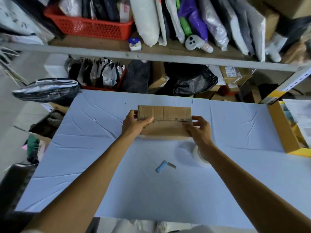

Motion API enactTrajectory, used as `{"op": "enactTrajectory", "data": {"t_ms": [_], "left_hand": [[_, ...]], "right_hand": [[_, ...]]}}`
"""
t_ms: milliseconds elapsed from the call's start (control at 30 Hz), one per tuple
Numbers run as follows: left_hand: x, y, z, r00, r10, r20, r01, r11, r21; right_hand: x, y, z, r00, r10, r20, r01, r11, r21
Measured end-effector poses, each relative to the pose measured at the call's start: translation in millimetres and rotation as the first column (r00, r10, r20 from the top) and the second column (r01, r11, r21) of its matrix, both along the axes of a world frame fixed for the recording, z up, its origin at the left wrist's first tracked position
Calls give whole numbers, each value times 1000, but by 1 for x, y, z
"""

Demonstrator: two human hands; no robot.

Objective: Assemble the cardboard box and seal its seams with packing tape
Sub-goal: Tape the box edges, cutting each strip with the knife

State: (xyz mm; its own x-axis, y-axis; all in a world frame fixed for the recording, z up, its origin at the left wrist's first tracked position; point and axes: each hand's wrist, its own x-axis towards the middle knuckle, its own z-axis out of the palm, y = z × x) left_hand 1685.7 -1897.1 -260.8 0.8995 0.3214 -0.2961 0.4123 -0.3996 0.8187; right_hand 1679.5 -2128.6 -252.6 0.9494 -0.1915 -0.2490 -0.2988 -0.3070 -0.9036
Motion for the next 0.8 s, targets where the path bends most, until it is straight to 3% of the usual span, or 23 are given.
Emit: {"op": "enactTrajectory", "data": {"t_ms": [533, 733, 800], "left_hand": [[-4, 16, 5, 987, -42, 155, 55, 995, -80], [-3, 24, 7, 994, 49, 99, -10, 933, -360], [-3, 27, 7, 994, 74, 85, -41, 941, -336]], "right_hand": [[3, 12, 7, 996, -78, 46, 76, 997, 32], [8, 19, 12, 988, -147, 38, 146, 989, 26], [7, 20, 13, 990, -131, 47, 130, 991, 21]]}}
